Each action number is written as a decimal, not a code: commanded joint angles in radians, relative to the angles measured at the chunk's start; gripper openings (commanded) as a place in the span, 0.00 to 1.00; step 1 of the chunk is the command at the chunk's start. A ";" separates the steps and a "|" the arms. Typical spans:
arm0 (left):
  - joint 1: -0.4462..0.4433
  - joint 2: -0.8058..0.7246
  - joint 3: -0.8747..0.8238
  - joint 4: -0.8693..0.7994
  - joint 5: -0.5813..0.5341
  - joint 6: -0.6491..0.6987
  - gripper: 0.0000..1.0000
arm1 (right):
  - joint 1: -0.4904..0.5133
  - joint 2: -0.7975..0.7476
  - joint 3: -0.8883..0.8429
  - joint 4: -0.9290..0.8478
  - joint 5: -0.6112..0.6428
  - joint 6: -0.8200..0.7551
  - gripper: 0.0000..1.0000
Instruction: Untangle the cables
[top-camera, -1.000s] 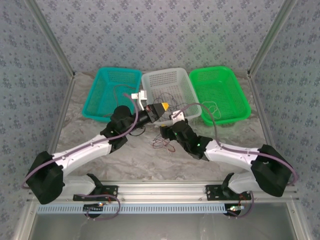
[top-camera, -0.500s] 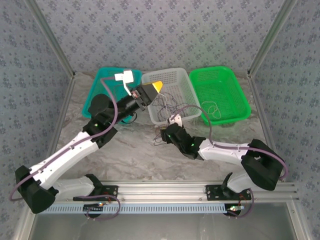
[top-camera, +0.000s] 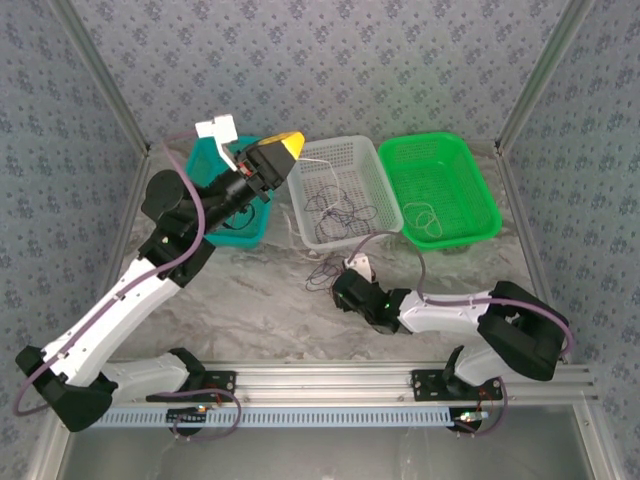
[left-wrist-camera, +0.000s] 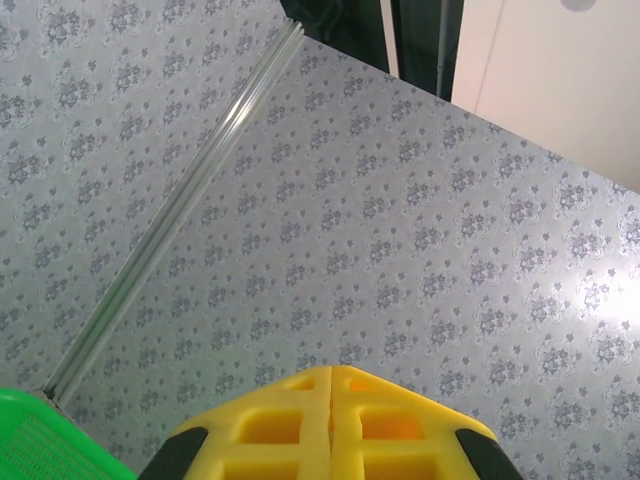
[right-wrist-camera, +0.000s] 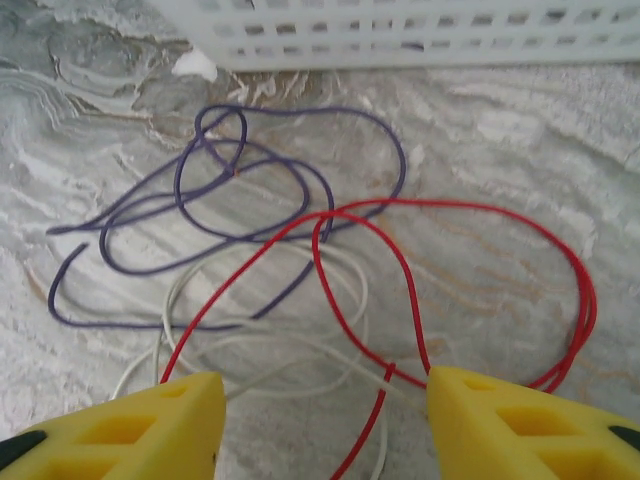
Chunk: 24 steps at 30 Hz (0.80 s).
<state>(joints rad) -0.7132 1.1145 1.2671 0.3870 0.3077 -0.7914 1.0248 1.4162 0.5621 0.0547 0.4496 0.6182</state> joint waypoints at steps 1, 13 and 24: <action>0.031 -0.006 0.037 -0.022 0.002 0.036 0.00 | 0.016 -0.053 -0.024 -0.037 0.032 0.045 0.61; 0.071 0.054 0.098 -0.093 0.034 0.072 0.00 | 0.007 -0.451 0.004 -0.232 0.049 -0.071 0.99; 0.069 0.134 0.088 -0.035 0.090 0.020 0.00 | -0.076 -0.672 0.172 -0.260 -0.025 -0.366 1.00</action>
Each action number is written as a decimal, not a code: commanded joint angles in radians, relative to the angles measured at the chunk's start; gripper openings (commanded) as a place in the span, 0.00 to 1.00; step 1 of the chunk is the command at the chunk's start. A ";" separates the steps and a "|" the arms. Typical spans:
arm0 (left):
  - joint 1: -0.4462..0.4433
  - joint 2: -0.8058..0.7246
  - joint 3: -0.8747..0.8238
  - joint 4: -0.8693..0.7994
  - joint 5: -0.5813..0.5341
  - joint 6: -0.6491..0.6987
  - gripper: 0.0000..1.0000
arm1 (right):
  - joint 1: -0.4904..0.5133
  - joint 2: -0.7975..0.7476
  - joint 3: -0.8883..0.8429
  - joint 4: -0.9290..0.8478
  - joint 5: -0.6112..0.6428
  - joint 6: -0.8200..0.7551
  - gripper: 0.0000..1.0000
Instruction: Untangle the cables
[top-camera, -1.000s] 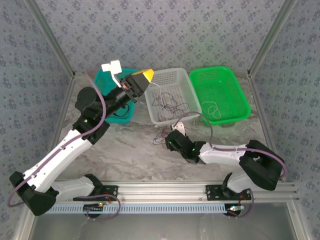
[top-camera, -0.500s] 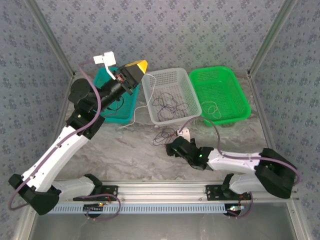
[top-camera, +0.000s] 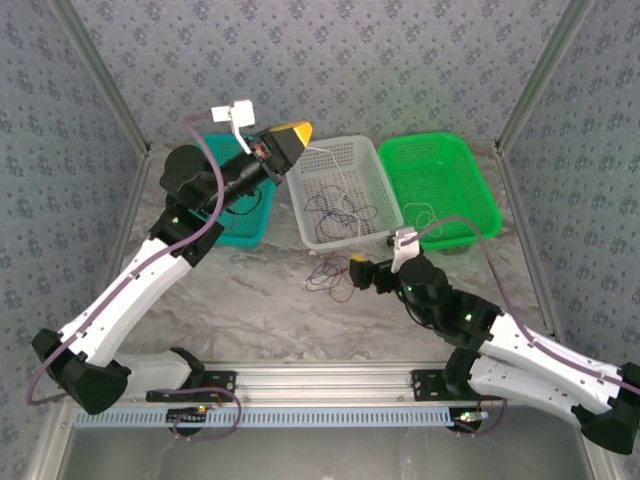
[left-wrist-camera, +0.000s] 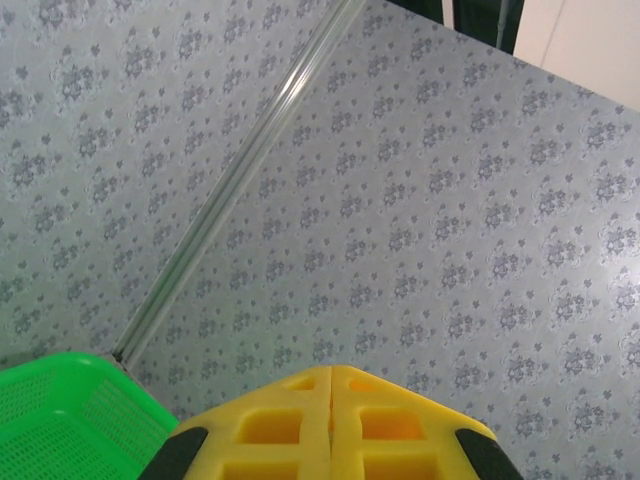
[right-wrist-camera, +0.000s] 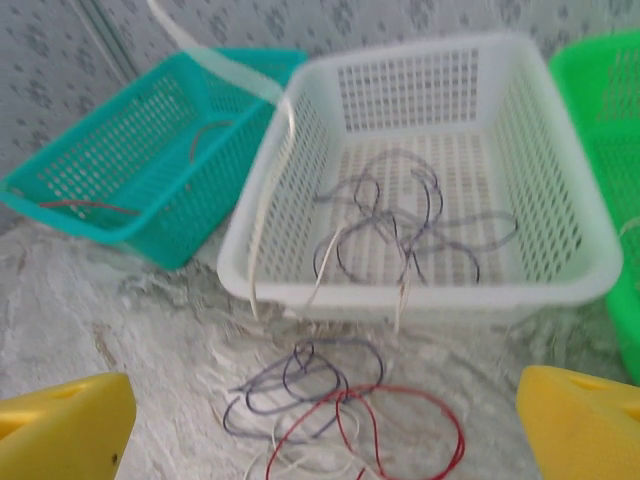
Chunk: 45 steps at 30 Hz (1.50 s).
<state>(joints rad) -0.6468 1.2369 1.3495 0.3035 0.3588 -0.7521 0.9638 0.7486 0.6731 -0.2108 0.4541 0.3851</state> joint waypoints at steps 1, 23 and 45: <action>0.003 0.019 0.010 0.050 0.041 -0.021 0.00 | -0.025 0.006 0.086 0.018 -0.041 -0.164 1.00; -0.018 0.036 -0.044 0.082 0.060 -0.067 0.00 | -0.199 0.416 0.387 0.305 -0.353 -0.388 0.96; 0.005 -0.056 -0.116 -0.127 -0.080 0.048 0.99 | -0.562 0.494 0.786 -0.242 -0.365 -0.520 0.00</action>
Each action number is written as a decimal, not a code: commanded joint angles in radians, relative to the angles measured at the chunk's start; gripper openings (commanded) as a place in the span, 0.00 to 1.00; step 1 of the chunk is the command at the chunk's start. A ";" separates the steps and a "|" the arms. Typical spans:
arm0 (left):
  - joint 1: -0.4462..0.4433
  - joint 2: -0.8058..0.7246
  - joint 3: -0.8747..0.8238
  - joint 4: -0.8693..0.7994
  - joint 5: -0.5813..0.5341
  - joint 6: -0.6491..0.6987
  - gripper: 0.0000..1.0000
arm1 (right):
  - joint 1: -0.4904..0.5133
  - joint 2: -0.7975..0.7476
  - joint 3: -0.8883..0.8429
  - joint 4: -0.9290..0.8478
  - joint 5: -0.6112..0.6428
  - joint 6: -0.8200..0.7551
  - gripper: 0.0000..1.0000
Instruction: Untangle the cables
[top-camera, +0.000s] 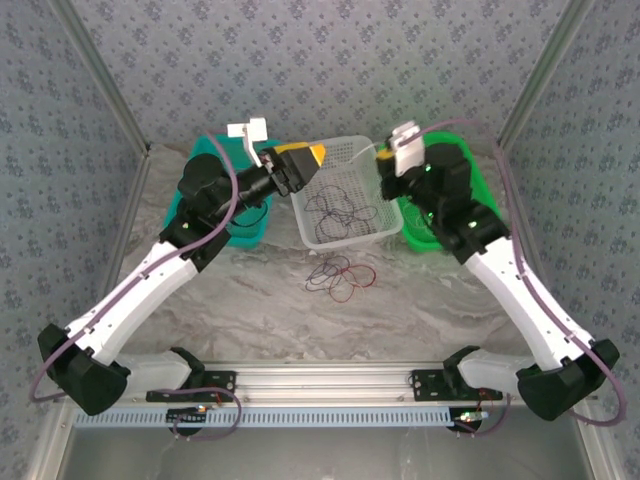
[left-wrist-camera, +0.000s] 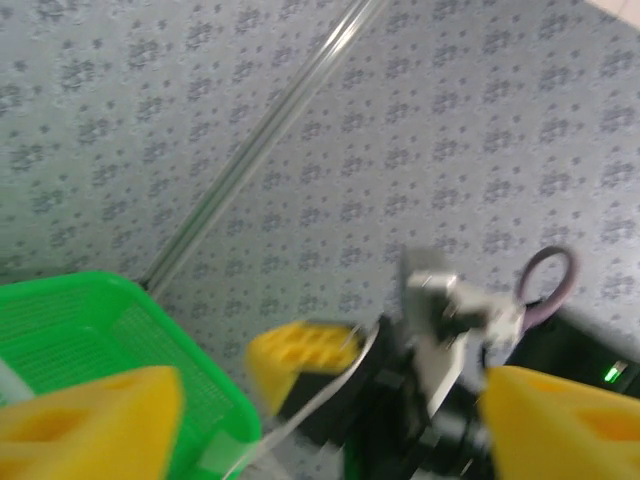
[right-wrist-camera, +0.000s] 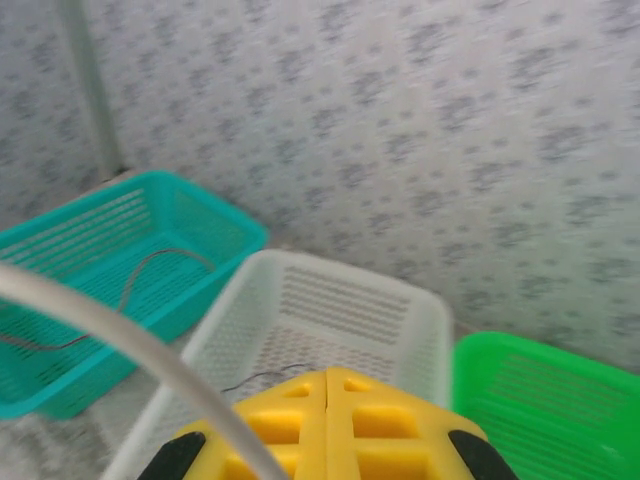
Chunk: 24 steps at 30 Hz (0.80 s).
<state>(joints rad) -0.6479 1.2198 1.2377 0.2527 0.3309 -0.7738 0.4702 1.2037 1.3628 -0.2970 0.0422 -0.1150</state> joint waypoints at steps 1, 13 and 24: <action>0.007 -0.046 -0.016 -0.090 -0.059 0.078 0.99 | -0.117 0.069 0.135 -0.200 0.055 -0.019 0.00; 0.009 -0.117 -0.217 -0.144 -0.102 0.083 0.99 | -0.505 0.471 0.288 -0.373 -0.105 0.043 0.00; 0.007 -0.158 -0.362 -0.172 -0.145 0.052 0.99 | -0.509 0.758 0.423 -0.567 0.087 0.122 0.79</action>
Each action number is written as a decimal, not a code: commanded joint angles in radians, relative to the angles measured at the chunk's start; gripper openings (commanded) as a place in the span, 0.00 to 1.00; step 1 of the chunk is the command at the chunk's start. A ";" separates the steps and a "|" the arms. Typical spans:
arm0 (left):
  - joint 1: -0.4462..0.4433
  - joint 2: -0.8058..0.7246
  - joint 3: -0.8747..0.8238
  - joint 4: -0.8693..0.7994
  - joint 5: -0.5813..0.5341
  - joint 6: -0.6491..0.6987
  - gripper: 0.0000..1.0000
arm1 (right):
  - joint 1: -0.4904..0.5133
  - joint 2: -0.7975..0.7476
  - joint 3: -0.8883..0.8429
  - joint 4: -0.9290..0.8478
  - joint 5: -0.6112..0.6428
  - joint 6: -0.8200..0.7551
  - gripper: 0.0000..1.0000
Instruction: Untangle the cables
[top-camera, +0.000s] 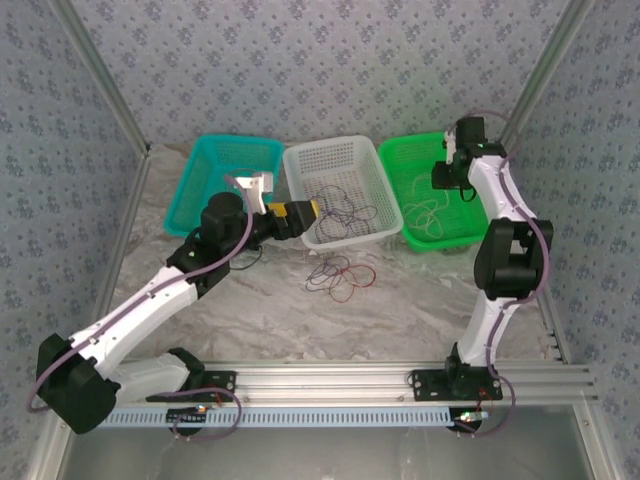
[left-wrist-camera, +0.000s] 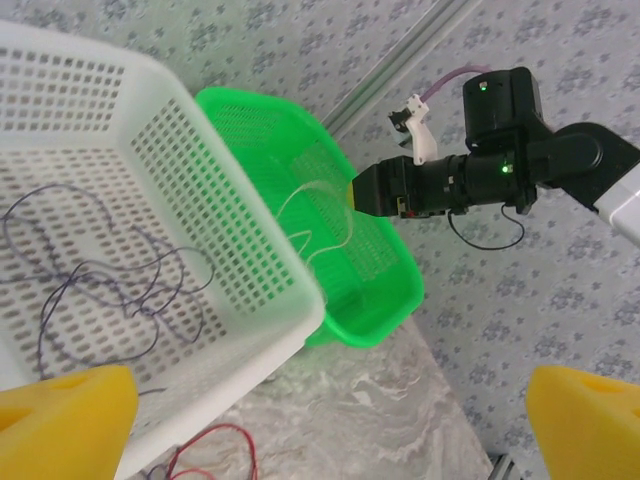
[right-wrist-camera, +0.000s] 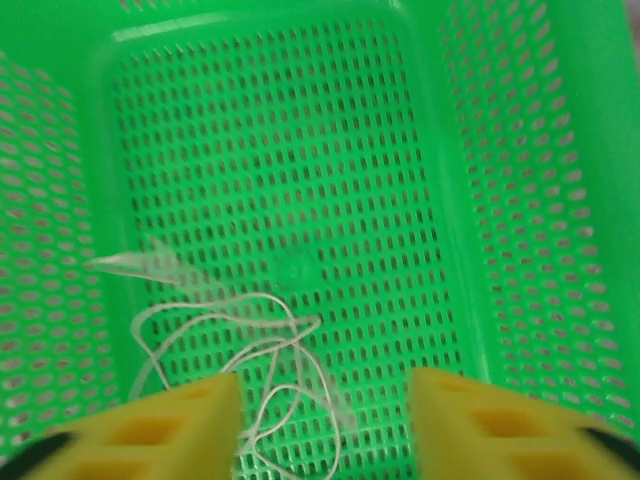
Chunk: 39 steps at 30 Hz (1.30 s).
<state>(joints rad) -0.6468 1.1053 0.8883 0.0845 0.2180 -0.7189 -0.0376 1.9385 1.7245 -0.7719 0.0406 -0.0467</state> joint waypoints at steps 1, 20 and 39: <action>0.006 -0.053 -0.023 -0.010 -0.041 -0.001 1.00 | -0.003 0.031 0.073 -0.112 0.106 0.066 0.84; 0.010 -0.135 -0.178 -0.202 -0.187 0.026 0.99 | 0.300 -0.527 -0.433 0.059 -0.174 0.190 0.86; 0.009 -0.068 -0.209 -0.154 -0.169 -0.006 0.99 | 0.710 -0.543 -0.963 0.392 -0.161 0.361 0.66</action>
<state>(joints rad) -0.6415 1.0344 0.6682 -0.1017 0.0395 -0.7113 0.6605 1.3785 0.7746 -0.4587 -0.1249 0.2840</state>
